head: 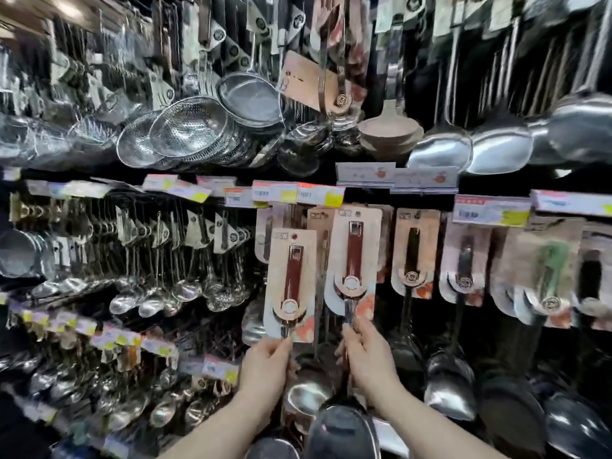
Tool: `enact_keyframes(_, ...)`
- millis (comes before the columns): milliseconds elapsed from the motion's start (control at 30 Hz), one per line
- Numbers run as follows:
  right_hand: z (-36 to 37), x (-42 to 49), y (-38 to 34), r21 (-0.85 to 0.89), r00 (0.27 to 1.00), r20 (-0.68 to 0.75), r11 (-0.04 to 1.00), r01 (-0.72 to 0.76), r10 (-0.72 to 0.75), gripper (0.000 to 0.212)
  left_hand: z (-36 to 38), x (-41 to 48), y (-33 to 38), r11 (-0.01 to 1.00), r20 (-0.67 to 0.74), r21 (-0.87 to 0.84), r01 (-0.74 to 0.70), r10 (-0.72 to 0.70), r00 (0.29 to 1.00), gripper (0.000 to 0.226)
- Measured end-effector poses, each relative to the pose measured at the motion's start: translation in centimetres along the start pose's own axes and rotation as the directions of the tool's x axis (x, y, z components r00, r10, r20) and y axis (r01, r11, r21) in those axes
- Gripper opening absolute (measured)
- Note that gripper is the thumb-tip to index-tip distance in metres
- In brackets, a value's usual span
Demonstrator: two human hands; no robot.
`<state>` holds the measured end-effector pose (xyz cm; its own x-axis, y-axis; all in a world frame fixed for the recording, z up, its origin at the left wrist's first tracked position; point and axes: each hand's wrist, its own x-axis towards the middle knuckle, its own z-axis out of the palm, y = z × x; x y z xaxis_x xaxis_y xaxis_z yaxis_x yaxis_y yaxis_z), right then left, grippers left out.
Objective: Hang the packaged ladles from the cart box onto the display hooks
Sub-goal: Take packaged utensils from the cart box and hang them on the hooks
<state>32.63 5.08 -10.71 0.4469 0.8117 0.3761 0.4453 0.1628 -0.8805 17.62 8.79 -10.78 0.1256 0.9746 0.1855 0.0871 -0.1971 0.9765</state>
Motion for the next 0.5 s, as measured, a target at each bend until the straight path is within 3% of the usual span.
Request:
enact_keyframes(233,0.6,2.3,-1.8,-0.105,0.973,-0.22,0.994,0.041,-0.063,0.023,-0.3,3.7,0.7,0.992,0.241,-0.123,0.016,0.015,0.97,0.027)
enact_keyframes(500,2.3,2.8,-2.8,-0.158,0.947,-0.319,0.987,-0.002,-0.049,0.029,-1.2,6.5,-0.6,0.994,0.321,-0.109,-0.016,0.05,0.946,0.031)
